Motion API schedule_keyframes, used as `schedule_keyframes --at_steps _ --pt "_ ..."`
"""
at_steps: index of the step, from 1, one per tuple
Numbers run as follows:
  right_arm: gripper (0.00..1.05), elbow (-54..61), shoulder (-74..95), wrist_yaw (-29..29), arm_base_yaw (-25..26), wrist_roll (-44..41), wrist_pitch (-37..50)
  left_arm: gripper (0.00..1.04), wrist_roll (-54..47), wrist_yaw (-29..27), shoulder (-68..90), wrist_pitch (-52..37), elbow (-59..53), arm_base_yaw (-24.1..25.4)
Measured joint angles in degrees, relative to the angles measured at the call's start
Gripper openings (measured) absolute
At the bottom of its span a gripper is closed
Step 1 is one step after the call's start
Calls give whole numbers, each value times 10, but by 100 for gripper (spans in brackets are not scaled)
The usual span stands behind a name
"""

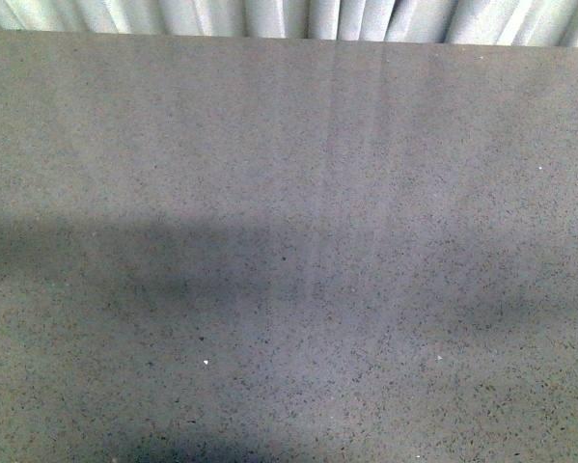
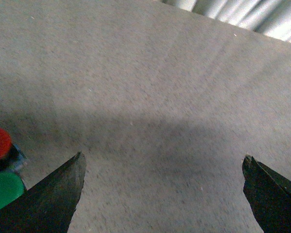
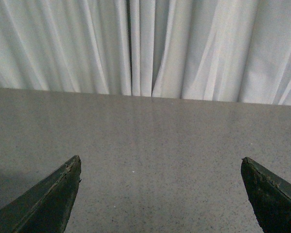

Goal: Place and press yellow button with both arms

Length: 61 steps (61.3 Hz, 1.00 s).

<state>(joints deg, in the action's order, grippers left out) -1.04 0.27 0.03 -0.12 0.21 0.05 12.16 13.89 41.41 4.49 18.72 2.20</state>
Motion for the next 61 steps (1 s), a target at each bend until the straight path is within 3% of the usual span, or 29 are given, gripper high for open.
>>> schedule_keyframes --at_steps 13,29,47,61 --pt "96 0 0 0 0 0 0 96 -34 -17 233 -169 69 143" --pt "96 0 0 0 0 0 0 96 -66 -4 400 -264 100 297" --pt "96 0 0 0 0 0 0 96 -71 -2 512 -336 102 360" --pt "96 0 0 0 0 0 0 96 -101 9 551 -381 99 372"
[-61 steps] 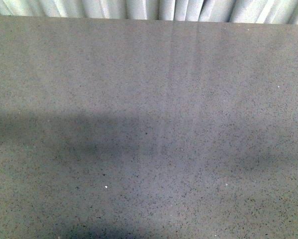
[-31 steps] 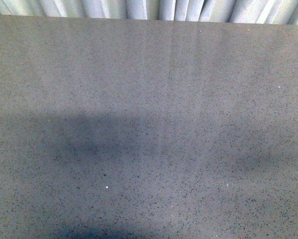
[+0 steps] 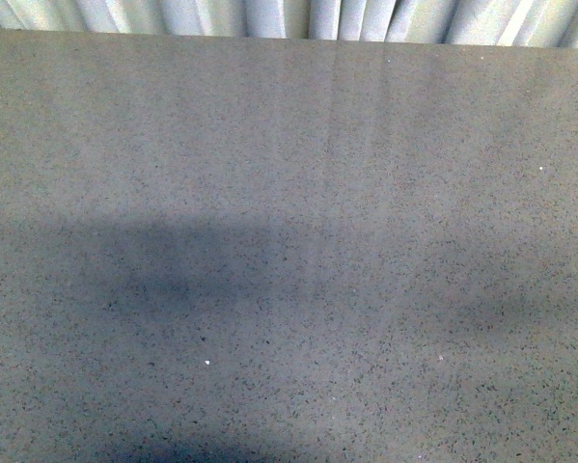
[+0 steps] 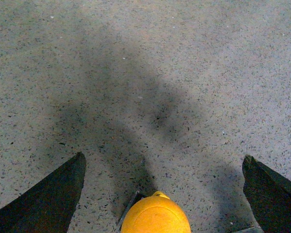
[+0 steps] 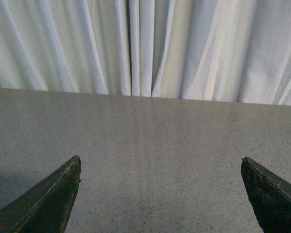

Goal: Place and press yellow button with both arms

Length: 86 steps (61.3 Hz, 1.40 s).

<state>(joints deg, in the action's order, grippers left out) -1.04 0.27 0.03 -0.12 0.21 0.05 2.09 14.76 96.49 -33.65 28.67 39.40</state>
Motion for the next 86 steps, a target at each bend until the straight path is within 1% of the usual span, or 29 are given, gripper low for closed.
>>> schedule_keyframes --at_steps 38,70,72,78,86 --pt "96 0 0 0 0 0 0 96 -52 18 64 -62 -27 9" --pt "96 0 0 0 0 0 0 95 -60 22 84 -95 -28 9" --pt "96 0 0 0 0 0 0 94 -61 22 85 -96 -28 9" --pt "96 0 0 0 0 0 0 76 -61 23 87 -103 -31 8" --pt "96 0 0 0 0 0 0 58 -62 26 89 -106 -32 7"
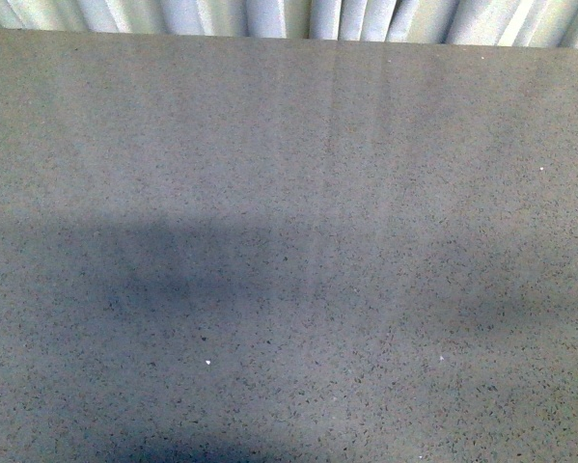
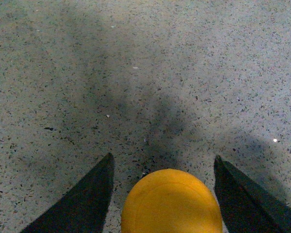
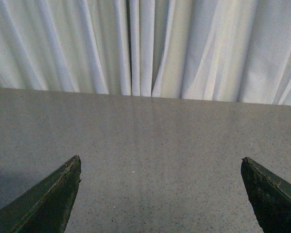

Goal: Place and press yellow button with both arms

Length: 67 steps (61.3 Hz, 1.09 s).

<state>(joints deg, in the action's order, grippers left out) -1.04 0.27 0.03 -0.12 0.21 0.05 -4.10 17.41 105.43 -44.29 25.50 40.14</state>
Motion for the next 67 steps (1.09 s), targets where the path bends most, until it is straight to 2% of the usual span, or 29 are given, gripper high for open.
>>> schedule_keyframes --at_steps 6,10,28,46,50,56,60,67 --pt "96 0 0 0 0 0 0 42 0 3 1 -1 0 0" --pt "96 0 0 0 0 0 0 35 0 5 1 -2 0 0" --pt "96 0 0 0 0 0 0 34 -3 16 -20 17 -5 7" --pt "96 0 0 0 0 0 0 34 -6 21 -155 110 11 3" --pt "96 0 0 0 0 0 0 34 -3 15 -197 135 22 -19" --pt "96 0 0 0 0 0 0 34 14 -4 -259 166 35 -82" --pt "96 0 0 0 0 0 0 34 30 -22 -290 177 38 -140" --pt "96 0 0 0 0 0 0 34 68 -74 -305 171 38 -285"
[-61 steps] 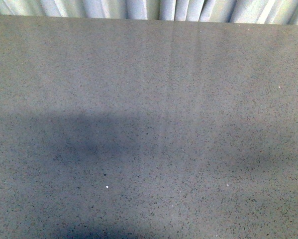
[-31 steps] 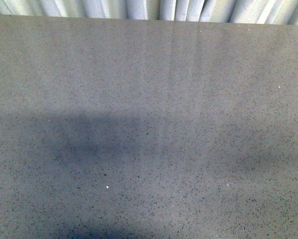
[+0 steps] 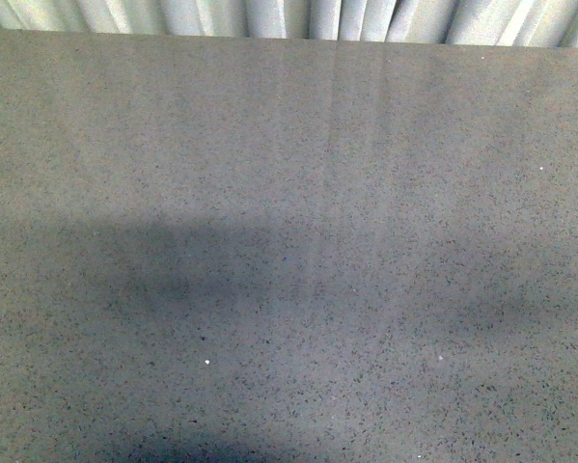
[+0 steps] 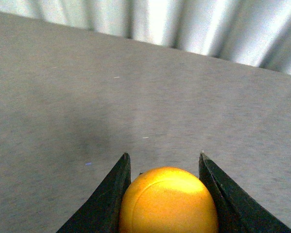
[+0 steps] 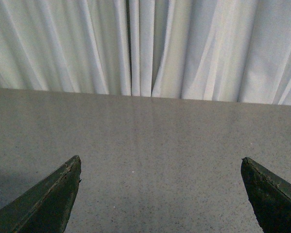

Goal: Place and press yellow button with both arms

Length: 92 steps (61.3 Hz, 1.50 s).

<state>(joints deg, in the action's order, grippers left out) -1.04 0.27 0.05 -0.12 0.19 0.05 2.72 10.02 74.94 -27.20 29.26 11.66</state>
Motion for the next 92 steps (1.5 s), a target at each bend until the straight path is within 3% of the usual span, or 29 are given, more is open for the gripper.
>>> schedule_keyframes --at_steps 10,19,29,63,75,82,92 --pt "96 0 0 0 0 0 0 34 48 -82 63 -52 0 -191" --pt "96 0 0 0 0 0 0 34 90 -135 169 -114 0 -331" --pt "96 0 0 0 0 0 0 34 110 -170 237 -159 0 -397" --pt "96 0 0 0 0 0 0 34 145 -222 374 -223 17 -453" --pt "96 0 0 0 0 0 0 76 157 -204 322 -192 8 -446" --pt "96 0 0 0 0 0 0 96 160 -174 242 -144 8 -423" --pt "96 0 0 0 0 0 0 96 156 -101 122 -85 8 -369"
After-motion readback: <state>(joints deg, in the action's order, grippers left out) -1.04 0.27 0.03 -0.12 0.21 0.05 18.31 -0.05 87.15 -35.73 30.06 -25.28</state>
